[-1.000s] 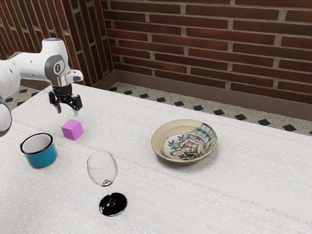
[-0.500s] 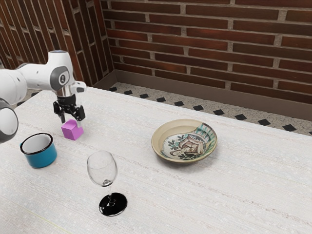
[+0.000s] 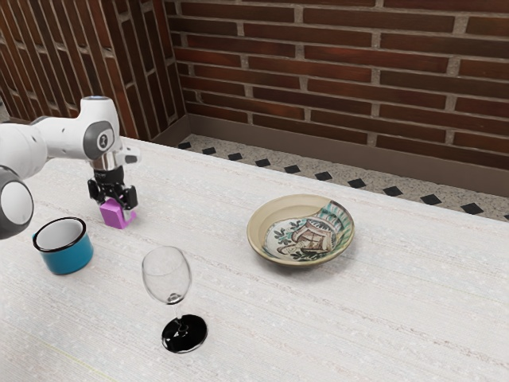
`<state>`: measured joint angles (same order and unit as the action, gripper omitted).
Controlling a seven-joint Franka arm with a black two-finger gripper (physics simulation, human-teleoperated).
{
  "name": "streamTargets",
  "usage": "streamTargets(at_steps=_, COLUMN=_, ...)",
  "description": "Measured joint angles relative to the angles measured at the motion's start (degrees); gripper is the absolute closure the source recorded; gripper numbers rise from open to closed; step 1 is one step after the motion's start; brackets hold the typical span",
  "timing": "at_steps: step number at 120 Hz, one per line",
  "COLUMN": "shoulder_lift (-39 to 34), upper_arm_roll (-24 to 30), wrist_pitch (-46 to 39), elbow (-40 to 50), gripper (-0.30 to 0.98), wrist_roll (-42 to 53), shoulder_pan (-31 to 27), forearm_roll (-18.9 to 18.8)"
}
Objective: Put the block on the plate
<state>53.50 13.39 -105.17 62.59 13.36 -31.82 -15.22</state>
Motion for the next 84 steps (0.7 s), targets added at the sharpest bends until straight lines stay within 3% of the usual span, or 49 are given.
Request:
streamTargets(at_steps=22, shoulder_lift=-0.4, upper_arm_roll=-0.1, wrist_pitch=0.0, elbow=-0.1, gripper=0.26, wrist_roll=0.3, shoulder_pan=0.0, forearm_roll=-0.1)
streamTargets(at_steps=42, shoulder_lift=-2.4, upper_arm_roll=-0.2, wrist_pitch=0.2, elbow=0.0, gripper=0.30, wrist_roll=0.5, shoulder_pan=0.0, forearm_roll=-0.2)
streamTargets(at_steps=84, shoulder_lift=-15.1, upper_arm_roll=0.7, wrist_pitch=2.5, elbow=1.8, gripper=0.31, wrist_roll=0.7, shoulder_pan=1.9, forearm_roll=0.8)
